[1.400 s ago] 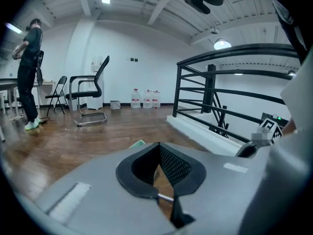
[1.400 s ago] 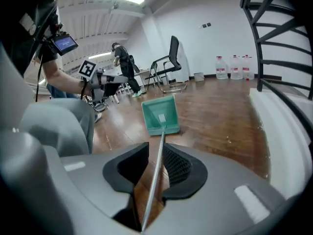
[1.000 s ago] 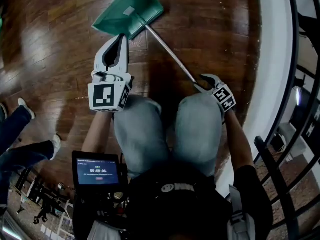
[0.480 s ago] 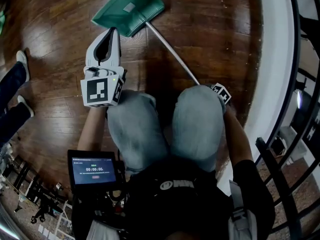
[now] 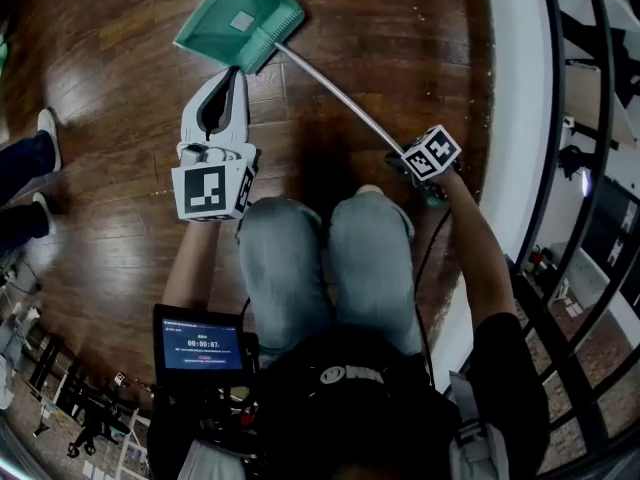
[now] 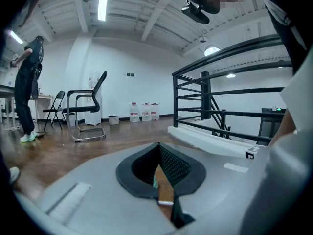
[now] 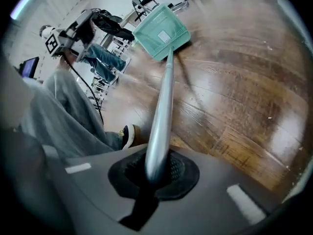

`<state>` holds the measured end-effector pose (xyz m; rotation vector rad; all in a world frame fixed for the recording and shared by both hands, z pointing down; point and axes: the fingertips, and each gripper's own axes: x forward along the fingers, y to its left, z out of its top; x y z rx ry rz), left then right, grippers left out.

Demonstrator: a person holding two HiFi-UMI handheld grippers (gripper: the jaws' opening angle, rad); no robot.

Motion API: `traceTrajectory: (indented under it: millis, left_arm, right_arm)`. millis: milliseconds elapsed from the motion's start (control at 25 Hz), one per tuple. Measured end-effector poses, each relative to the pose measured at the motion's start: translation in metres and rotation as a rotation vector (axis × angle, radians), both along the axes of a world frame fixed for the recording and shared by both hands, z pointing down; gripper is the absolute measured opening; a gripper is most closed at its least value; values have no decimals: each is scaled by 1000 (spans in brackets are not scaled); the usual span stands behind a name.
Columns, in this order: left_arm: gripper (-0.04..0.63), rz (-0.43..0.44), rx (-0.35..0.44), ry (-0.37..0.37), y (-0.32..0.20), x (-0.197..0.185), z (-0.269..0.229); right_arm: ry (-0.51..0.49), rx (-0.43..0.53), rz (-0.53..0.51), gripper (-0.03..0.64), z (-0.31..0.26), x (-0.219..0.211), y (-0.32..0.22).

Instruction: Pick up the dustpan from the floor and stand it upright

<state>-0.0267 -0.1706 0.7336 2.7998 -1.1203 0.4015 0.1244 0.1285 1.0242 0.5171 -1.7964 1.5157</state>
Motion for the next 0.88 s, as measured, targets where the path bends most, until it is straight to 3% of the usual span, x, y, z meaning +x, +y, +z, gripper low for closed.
traceTrajectory:
  millis: [160,440,680,880]
  left_arm:
    - [20,-11,-70,12,31,-5,-52]
    - [20,-52,-195,36,80,-8,-152]
    - [20,-71,-234,75,102,-29,-228]
    - [20,-56,-247,88,112,-29,-260]
  right_arm:
    - [50,-133,28,2,-60,-12,3]
    - [84,-429,136,25,-155,-51,60]
    - [10,-680,268,47,-227,-109,115]
    - [39,-892,265,41,-261,-124,155]
